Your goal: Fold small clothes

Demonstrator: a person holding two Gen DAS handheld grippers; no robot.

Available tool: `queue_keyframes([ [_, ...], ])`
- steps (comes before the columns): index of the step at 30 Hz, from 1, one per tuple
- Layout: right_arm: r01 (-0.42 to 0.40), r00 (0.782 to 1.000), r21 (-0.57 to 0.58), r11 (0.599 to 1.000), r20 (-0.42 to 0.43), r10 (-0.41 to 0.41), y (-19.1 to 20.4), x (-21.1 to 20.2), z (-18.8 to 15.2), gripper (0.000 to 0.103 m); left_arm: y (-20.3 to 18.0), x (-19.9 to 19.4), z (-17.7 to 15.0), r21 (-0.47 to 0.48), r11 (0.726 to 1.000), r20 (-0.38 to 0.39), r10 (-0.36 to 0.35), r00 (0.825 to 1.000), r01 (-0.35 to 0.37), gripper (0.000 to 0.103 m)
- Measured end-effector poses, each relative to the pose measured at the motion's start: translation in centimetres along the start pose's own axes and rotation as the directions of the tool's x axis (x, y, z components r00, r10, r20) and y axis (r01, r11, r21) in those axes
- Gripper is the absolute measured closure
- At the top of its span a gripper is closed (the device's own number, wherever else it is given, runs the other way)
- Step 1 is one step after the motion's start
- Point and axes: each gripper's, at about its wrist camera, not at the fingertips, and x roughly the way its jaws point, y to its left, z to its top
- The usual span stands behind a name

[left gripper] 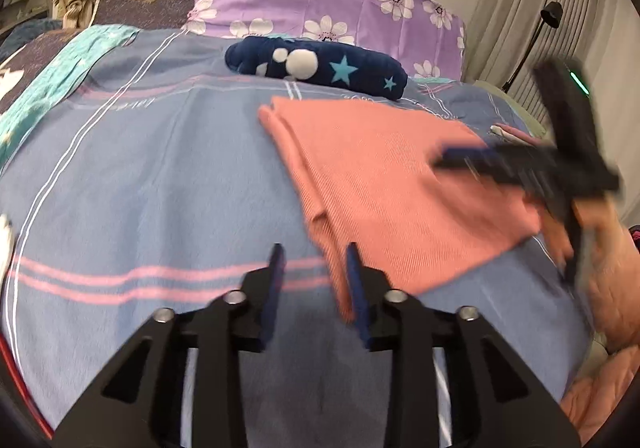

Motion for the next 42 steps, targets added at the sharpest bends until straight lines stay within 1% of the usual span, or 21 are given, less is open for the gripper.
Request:
queue_keyframes([
  [3, 0.009, 0.999, -0.013, 1.0, -0.036, -0.009, 0.6, -0.5, -3.8, 0.058, -0.5, 1.8, 1.2, 0.004, 1.0, -0.012, -0.006, 1.0, 0.006, 0.064],
  [4, 0.012, 0.998, -0.008, 1.0, -0.054, -0.013, 0.6, -0.1, -4.6, 0.058, -0.4, 2.7, 1.4, -0.002, 1.0, -0.026, -0.002, 1.0, 0.002, 0.058],
  [5, 0.018, 0.997, 0.011, 1.0, -0.076, -0.018, 0.3, 0.5, -5.6, 0.057, -0.4, 3.6, 1.4, -0.004, 1.0, -0.048, 0.019, 0.999, -0.019, 0.054],
  [6, 0.02, 0.998, 0.027, 0.999, -0.062, -0.018, 0.1, 0.8, -6.3, 0.057, -0.1, 5.1, 1.0, -0.007, 0.997, -0.098, 0.074, 0.993, -0.075, 0.053],
  [7, 0.024, 0.999, 0.03, 0.999, -0.026, -0.023, 0.2, 0.6, -6.8, 0.057, 0.0, 5.4, 0.9, -0.012, 0.997, -0.087, 0.077, 0.993, -0.078, 0.052],
  [9, 0.041, 0.999, 0.029, 0.999, -0.025, -0.04, 0.5, 0.5, -6.7, 0.057, -0.3, 4.8, 0.9, 0.001, 0.995, -0.084, 0.101, 0.991, -0.102, 0.052],
  [11, 0.044, 0.999, 0.041, 0.998, -0.024, -0.043, 0.6, 0.6, -6.7, 0.054, -0.5, 4.5, 0.5, 0.01, 0.993, -0.082, 0.116, 0.99, -0.116, 0.051],
  [15, 0.077, 0.997, 0.027, 0.997, -0.016, -0.076, 1.3, 0.3, -6.4, 0.052, -0.2, 3.4, 0.0, -0.002, 0.995, -0.068, 0.101, 0.993, -0.101, 0.052],
  [17, 0.067, 0.998, -0.007, 0.998, -0.008, -0.067, 2.5, 0.0, -6.2, 0.052, -0.2, 3.2, -0.3, -0.01, 0.995, -0.065, 0.097, 0.993, -0.098, 0.052],
  [19, 0.071, 0.997, -0.092, 0.993, 0.008, -0.07, 4.6, -0.3, -6.2, 0.052, -0.1, 3.6, 0.0, -0.021, 0.995, -0.063, 0.094, 0.994, -0.096, 0.052],
  [21, 0.089, 0.996, -0.188, 0.978, 0.028, -0.086, 6.6, -0.4, -6.1, 0.05, -0.1, 3.4, 0.0, -0.024, 0.995, -0.061, 0.093, 0.994, -0.095, 0.051],
  [24, 0.133, 0.991, -0.326, 0.936, 0.053, -0.122, 9.7, 0.1, -6.0, 0.045, 0.0, 3.3, -0.2, -0.032, 0.996, -0.055, 0.083, 0.995, -0.085, 0.05],
  [28, 0.187, 0.981, -0.404, 0.896, 0.034, -0.19, 11.4, 2.2, -5.9, 0.044, 0.7, 3.3, -0.6, -0.061, 0.997, -0.043, 0.048, 0.998, -0.05, 0.049],
  [31, 0.202, 0.978, -0.416, 0.887, 0.04, -0.204, 11.7, 3.0, -5.5, 0.044, 1.0, 3.3, -0.7, -0.077, 0.997, -0.034, 0.028, 0.999, -0.031, 0.049],
  [36, 0.202, 0.978, -0.396, 0.896, 0.032, -0.207, 11.5, 4.0, -4.7, 0.044, 1.0, 3.5, -0.8, -0.081, 0.997, -0.027, 0.015, 1.0, -0.017, 0.046],
  [39, 0.215, 0.975, -0.398, 0.892, 0.044, -0.216, 11.7, 4.5, -4.4, 0.044, 0.9, 3.5, -0.9, -0.076, 0.997, -0.023, 0.015, 1.0, -0.016, 0.045],
  [42, 0.232, 0.972, -0.408, 0.883, 0.058, -0.229, 12.1, 4.7, -4.3, 0.044, 1.8, 3.0, -1.0, -0.128, 0.991, 0.007, -0.021, 1.0, 0.022, 0.045],
])
